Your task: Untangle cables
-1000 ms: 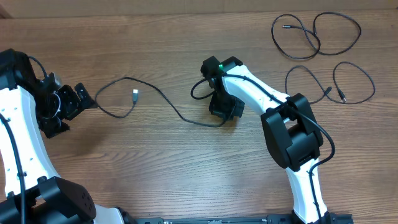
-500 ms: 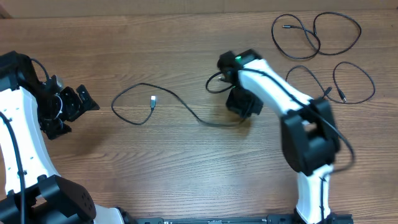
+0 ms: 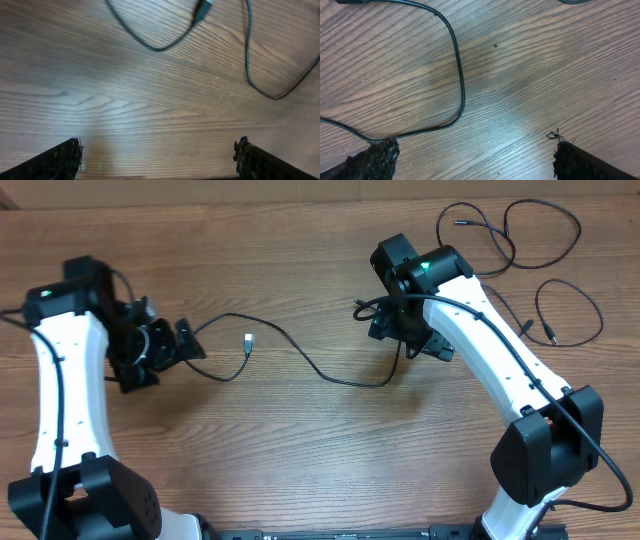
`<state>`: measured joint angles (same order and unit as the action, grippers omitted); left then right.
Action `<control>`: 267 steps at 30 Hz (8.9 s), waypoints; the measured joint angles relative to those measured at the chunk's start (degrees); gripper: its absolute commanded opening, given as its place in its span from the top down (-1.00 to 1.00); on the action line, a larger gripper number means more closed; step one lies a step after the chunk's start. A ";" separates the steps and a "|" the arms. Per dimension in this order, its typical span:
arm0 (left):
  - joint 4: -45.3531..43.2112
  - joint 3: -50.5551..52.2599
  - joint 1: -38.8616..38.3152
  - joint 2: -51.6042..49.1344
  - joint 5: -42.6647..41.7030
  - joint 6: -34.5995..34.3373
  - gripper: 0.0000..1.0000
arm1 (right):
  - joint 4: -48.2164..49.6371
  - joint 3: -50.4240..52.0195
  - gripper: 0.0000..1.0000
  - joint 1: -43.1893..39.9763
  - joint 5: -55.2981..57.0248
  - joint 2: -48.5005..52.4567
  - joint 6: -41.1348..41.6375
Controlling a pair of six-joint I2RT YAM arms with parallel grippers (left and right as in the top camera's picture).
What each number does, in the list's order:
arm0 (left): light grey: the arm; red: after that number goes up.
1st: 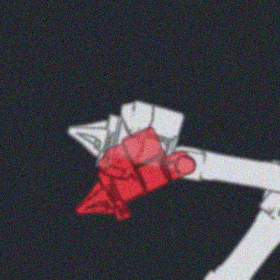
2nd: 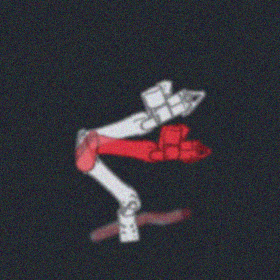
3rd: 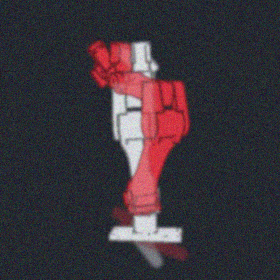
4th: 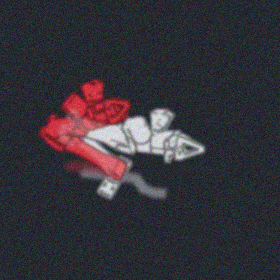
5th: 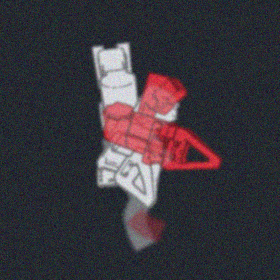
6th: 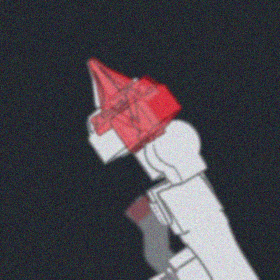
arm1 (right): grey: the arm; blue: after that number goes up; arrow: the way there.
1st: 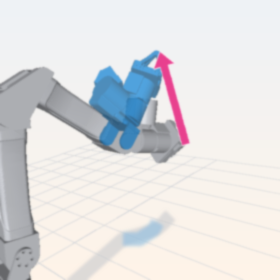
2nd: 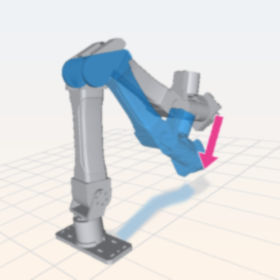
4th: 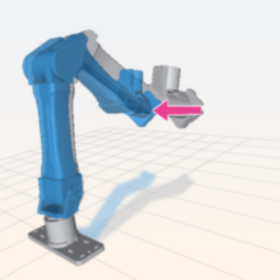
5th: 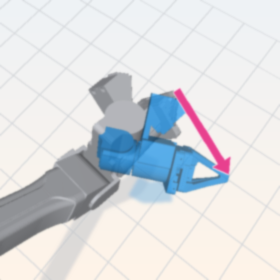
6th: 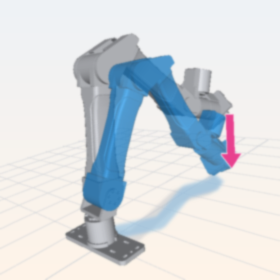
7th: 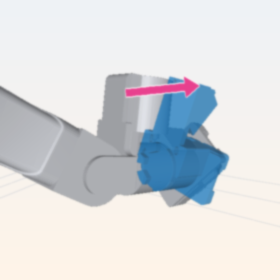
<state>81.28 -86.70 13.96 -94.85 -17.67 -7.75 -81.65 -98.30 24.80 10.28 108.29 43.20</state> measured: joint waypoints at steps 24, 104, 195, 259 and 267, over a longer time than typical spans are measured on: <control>2.69 0.50 -3.48 24.09 17.20 -21.77 -0.99 | 5.05 0.02 -1.00 -1.14 -0.46 0.00 0.00; -39.45 18.91 -6.86 -13.44 15.98 -31.30 -0.24 | 11.67 0.00 -1.00 -1.14 -9.51 0.74 -4.04; -27.12 24.96 -14.62 0.76 7.58 -31.28 0.03 | 10.03 0.02 -1.00 -1.14 -11.54 0.85 -4.07; -4.76 -1.01 -12.09 1.31 8.48 -20.52 -0.99 | 24.30 -4.00 -1.00 -6.93 -15.19 16.17 20.87; -4.76 -1.01 -12.09 1.31 8.50 -20.52 -0.99 | 25.49 -4.00 -0.83 -6.93 -16.09 21.38 22.01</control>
<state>76.51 -87.70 1.87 -93.54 -9.17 -28.27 -56.16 -102.30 17.87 -5.80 129.67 65.21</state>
